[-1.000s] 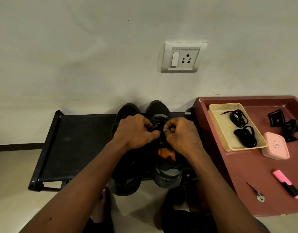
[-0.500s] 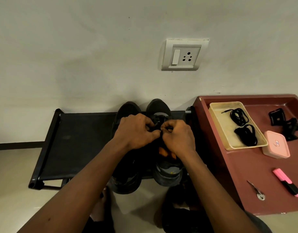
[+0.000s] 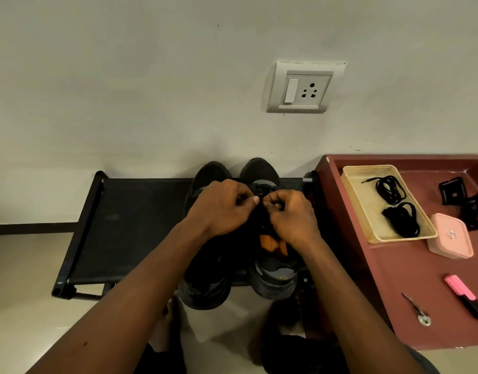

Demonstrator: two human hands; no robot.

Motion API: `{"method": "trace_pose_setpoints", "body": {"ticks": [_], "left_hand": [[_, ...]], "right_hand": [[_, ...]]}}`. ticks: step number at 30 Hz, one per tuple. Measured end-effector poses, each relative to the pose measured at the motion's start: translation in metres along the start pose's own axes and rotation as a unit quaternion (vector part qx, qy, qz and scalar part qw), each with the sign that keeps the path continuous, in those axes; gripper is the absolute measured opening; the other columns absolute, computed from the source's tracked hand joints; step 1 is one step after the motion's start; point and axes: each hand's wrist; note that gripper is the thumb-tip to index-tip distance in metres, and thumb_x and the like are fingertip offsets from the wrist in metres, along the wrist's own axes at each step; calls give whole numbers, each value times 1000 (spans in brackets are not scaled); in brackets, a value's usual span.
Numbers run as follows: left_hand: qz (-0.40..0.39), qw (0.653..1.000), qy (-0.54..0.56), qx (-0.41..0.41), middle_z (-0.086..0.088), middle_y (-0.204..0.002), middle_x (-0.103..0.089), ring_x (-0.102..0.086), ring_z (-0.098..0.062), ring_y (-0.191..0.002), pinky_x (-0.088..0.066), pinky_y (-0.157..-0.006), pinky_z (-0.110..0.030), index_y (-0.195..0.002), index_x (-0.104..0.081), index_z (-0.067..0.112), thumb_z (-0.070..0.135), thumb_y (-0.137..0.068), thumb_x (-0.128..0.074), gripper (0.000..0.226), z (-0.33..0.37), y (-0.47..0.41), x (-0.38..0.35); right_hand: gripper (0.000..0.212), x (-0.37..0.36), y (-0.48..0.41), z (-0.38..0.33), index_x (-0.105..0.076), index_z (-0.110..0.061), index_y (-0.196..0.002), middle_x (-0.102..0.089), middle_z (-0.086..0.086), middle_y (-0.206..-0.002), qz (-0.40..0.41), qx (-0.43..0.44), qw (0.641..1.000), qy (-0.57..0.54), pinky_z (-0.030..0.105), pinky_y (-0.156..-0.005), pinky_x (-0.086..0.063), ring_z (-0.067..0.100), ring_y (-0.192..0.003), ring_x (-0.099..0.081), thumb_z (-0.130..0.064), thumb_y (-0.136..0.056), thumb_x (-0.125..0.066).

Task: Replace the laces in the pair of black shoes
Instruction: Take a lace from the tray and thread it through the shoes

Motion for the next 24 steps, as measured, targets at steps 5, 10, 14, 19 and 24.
{"method": "trace_pose_setpoints", "body": {"ticks": [5,10,14,19,24], "left_hand": [[60,990,-124,-26,7,-105,-75,-69,-15,-97,-52,-97,-44,-119,-70,32,37,-100,-61,21,7,-2,-11],[80,983,-159,-40,11,-96,-73,-67,-11,-89,-48,-95,-41,-108,-69,35,44,-98,-59,17,7,-7,-11],[137,980,-136,-56,11,-83,-71,-65,-10,-77,-49,-89,-39,-95,-70,31,41,-94,-62,12,4,-4,-4],[226,962,-137,-71,7,-80,-69,-64,-16,-71,-48,-83,-41,-90,-68,23,31,-93,-65,10,-4,-3,8],[315,943,-104,-8,7,-89,-69,-65,-18,-77,-45,-81,-39,-97,-65,22,32,-97,-61,11,-15,-3,19]], "right_hand": [[11,2,-1,1,-75,-32,-99,-69,-13,-90,-6,24,999,37,23,-64,-48,5,-83,-66,-24,-97,-68],[13,6,-2,2,-73,-30,-110,-62,-3,-117,14,46,994,94,42,-89,-56,17,-106,-64,-30,-97,-69],[15,5,2,0,-72,-32,-112,-59,-3,-122,44,63,988,135,35,-84,-52,18,-109,-63,-31,-98,-68],[12,5,4,-2,-72,-34,-109,-58,-4,-120,57,61,985,153,30,-77,-42,18,-107,-63,-32,-98,-68],[7,5,5,-3,-72,-34,-102,-58,-5,-120,58,58,987,139,30,-77,-45,15,-104,-63,-30,-97,-70]]}}
Point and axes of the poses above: each hand's wrist, its own y-axis away from the middle knuckle, its own x-axis out of the back of the hand, z = x × y
